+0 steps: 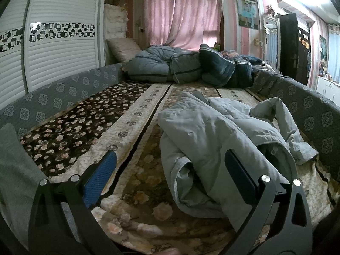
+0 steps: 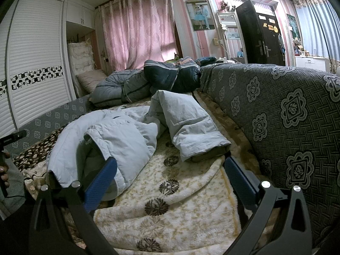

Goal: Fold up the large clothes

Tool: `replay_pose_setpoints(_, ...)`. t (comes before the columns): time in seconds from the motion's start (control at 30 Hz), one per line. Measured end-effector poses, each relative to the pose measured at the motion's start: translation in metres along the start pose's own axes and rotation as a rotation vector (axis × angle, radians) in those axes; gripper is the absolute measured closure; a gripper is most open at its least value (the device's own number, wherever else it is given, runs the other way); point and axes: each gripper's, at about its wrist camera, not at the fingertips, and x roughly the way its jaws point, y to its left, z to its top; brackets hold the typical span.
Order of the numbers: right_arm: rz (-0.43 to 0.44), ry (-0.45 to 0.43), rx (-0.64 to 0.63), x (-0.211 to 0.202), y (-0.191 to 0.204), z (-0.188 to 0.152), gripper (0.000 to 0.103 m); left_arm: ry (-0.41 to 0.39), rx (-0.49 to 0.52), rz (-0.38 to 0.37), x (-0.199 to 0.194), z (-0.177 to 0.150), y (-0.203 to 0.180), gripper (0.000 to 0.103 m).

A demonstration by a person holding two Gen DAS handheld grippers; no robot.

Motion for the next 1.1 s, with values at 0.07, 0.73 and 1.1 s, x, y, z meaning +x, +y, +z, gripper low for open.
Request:
replay_pose_setpoints(0.07,0.0,0.001,0.001,0.0006,-0.0001,-0.0001,0.002,0.0,0.0,0.003,0.0008,-0.0022,0.0032,0.003)
replay_pose_setpoints(0.73,-0.003,0.002,0.002,0.0009,-0.0001,0.0,0.002,-0.005,-0.002,-0.003,0.0039,-0.0015,0.0058,0.003)
replay_pose_setpoints(1.1,-0.003,0.002,0.004,0.0011,0.0,0.0,0.002,-0.016,-0.007,0.0,0.0002,0.0044,0.0063,0.003)
